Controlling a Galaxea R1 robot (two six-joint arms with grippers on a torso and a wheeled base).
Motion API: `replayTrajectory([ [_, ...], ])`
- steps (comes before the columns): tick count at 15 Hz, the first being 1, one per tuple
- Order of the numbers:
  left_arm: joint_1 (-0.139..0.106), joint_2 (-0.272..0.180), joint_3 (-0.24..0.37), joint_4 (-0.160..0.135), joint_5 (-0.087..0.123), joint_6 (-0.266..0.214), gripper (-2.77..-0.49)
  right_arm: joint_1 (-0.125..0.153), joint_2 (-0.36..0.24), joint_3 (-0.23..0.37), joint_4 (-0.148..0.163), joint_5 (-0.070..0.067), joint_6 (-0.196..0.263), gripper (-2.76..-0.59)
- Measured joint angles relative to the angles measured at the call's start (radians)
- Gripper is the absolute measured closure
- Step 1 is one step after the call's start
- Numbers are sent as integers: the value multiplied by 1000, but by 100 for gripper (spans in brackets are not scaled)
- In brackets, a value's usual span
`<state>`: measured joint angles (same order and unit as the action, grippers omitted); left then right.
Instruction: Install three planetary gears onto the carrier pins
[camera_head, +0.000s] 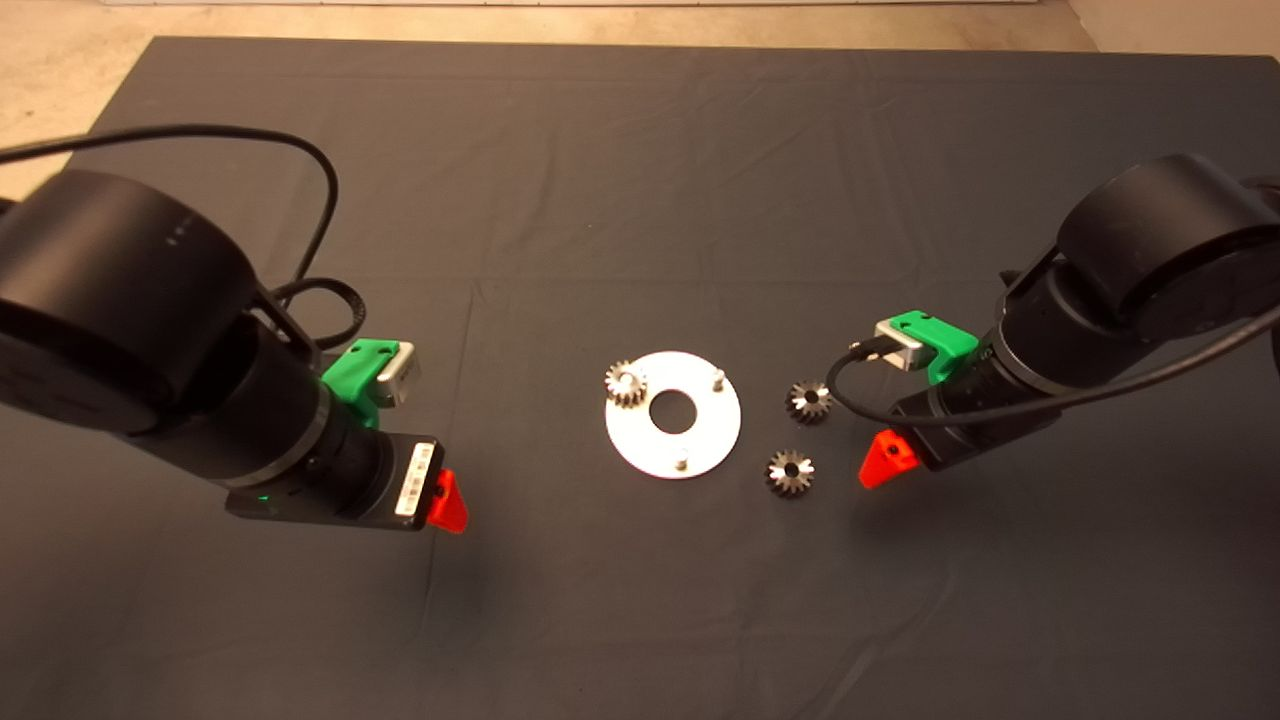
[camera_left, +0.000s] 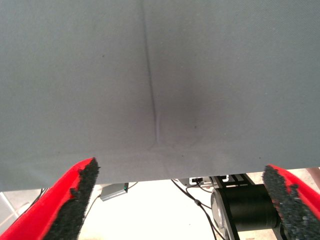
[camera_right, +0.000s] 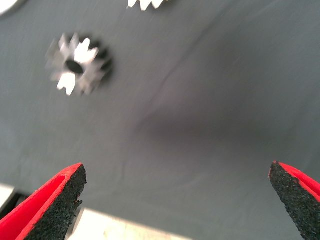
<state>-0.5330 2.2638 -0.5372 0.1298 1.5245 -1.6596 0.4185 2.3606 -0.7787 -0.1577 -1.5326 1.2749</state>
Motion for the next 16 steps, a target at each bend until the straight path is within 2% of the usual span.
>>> replayTrajectory([
  [3,0,-28,49,-23,2,4,-247,0,9,-30,-21,2,-4,-273],
  [5,0,-32,77,-51,1,8,-247,6,15,-74,-40,3,-38,-273],
  [8,0,-34,77,-56,1,9,-247,9,41,-136,-88,-4,-140,-273],
  [10,0,-34,74,-59,1,10,-247,8,81,-157,-123,3,-188,-273],
  [11,0,-34,74,-59,2,11,-247,6,92,-164,-131,8,-204,-273],
  [16,0,-31,75,-62,1,12,-247,-4,98,-211,-149,4,-227,-273],
])
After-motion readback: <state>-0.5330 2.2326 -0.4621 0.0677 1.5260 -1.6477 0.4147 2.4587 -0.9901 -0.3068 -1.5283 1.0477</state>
